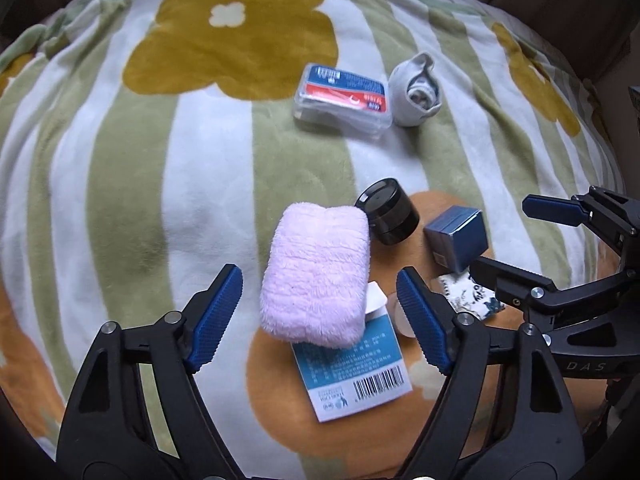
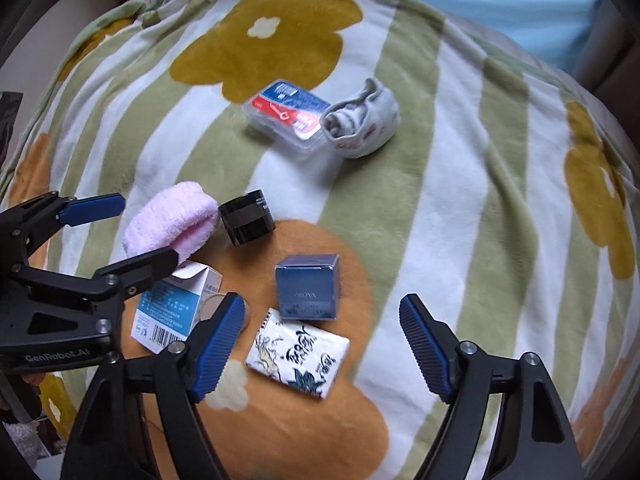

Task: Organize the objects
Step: 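Grasp the pink sponge with the left tool while the right tool grasps the blue PROYA box, then lift the pink sponge and blue PROYA box and carry both over the cardboard box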

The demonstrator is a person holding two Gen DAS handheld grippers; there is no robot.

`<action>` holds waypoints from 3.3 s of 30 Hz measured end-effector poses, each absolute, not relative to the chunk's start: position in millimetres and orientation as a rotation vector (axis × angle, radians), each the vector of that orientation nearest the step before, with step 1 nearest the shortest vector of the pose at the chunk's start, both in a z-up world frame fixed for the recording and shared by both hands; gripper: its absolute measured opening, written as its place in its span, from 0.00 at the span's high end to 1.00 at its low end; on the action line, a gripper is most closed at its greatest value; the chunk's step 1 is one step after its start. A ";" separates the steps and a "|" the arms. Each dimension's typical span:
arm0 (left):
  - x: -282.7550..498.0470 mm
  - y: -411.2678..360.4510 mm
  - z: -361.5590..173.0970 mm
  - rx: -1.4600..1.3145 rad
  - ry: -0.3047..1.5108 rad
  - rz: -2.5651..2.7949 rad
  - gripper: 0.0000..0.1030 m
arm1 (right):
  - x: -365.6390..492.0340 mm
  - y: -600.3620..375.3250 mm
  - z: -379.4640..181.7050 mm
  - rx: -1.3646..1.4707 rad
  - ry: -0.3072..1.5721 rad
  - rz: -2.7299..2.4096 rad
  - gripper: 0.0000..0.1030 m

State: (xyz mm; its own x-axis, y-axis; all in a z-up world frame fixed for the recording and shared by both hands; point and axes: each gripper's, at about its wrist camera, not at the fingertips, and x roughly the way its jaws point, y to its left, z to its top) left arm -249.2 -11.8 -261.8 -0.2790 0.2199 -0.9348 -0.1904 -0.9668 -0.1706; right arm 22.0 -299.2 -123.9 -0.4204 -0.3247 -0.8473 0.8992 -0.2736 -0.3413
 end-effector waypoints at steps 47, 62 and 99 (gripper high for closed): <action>-244.0 -9.3 -241.3 -1.617 -0.024 2.316 0.59 | 20.7 -254.9 -129.3 0.972 1.005 -1.921 0.65; -199.0 -8.8 -170.3 -1.503 -0.030 2.387 0.59 | 57.4 -267.2 -67.4 0.864 0.999 -1.964 0.65; -4.2 11.1 -141.1 -1.479 -0.010 2.343 0.59 | 168.7 -90.3 -73.2 1.148 0.836 -2.098 0.65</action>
